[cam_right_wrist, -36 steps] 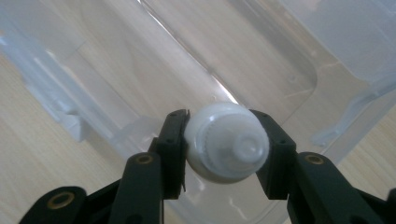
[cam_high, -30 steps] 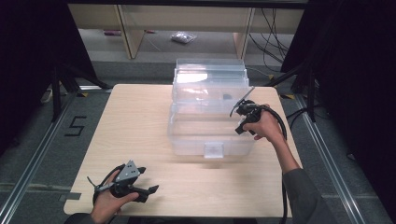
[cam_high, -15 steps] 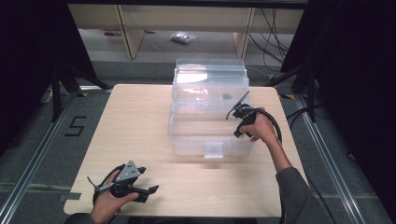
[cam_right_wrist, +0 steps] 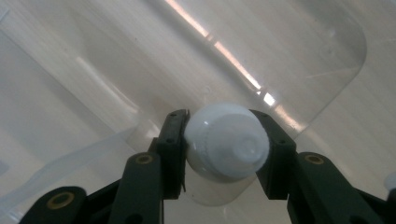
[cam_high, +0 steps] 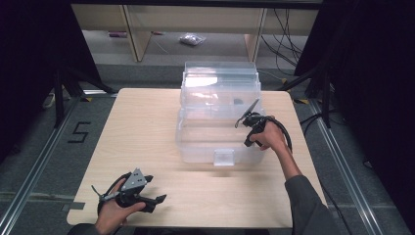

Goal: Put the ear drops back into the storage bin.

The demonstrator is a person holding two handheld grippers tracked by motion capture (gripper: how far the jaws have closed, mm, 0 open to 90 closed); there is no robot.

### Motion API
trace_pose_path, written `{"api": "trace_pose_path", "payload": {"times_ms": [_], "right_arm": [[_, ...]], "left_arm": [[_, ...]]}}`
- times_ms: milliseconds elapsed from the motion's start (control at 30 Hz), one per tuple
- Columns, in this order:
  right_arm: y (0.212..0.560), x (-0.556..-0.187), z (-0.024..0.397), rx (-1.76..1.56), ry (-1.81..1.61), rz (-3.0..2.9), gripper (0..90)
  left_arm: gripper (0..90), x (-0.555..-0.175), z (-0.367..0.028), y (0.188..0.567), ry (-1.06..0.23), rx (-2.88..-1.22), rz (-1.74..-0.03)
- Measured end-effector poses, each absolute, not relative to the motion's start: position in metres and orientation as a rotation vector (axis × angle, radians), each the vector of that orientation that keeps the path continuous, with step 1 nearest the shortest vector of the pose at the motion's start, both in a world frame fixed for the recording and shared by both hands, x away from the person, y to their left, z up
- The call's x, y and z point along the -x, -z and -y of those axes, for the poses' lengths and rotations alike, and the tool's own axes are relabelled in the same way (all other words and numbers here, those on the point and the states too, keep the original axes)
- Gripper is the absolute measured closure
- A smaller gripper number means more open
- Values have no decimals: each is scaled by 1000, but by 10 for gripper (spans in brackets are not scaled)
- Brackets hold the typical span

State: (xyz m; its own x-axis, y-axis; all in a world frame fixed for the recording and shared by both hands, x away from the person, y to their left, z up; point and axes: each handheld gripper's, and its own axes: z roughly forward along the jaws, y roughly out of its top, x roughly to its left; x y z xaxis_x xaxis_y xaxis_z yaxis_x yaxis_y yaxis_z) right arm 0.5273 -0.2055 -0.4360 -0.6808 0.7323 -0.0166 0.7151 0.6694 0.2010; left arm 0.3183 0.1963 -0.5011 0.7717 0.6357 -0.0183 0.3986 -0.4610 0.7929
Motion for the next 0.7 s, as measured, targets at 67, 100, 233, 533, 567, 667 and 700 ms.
{"api": "trace_pose_path", "payload": {"times_ms": [67, 100, 233, 533, 567, 667, 700], "right_arm": [[437, -527, 205, -1233, -275, -2776, 600], [438, -527, 205, -1237, -275, -2777, 600], [438, -527, 206, -1238, -263, -2778, 599], [437, -525, 206, -1235, -253, -2785, 598], [437, -525, 206, -1243, -251, -2787, 598], [436, -525, 208, -1214, -242, -2789, 598], [436, -524, 208, -1250, -231, -2788, 598]], "left_arm": [[160, -318, -196, 501, -356, -2114, -767], [160, -318, -196, 501, -356, -2115, -767], [160, -318, -196, 501, -355, -2115, -767], [160, -318, -195, 502, -345, -2105, -771], [160, -318, -196, 501, -351, -2110, -767], [160, -318, -196, 502, -349, -2110, -769], [160, -318, -196, 502, -351, -2111, -767]]}}
